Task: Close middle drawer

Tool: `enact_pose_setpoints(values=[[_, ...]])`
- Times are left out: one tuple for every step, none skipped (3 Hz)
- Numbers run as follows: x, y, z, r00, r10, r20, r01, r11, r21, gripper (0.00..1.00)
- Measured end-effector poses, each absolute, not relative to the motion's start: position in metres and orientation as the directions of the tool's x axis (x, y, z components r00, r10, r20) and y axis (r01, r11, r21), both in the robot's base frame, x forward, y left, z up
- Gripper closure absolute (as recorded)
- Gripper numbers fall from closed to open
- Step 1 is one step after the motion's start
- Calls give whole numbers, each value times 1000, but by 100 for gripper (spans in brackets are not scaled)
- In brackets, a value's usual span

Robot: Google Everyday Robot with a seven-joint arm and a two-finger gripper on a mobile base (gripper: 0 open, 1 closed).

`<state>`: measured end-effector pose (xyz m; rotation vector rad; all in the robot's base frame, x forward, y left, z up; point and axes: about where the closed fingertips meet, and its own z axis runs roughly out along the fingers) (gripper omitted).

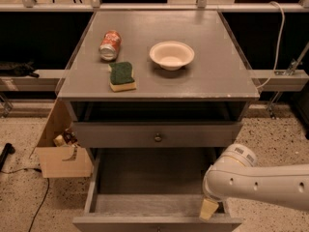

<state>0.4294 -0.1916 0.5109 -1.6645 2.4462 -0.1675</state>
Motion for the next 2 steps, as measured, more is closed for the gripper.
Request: enact_pose_setpoints(values=[[422, -200, 490, -360, -932, -46, -916, 363, -174, 0], [404, -202, 478, -353, -935, -29, -924, 353, -147, 0]])
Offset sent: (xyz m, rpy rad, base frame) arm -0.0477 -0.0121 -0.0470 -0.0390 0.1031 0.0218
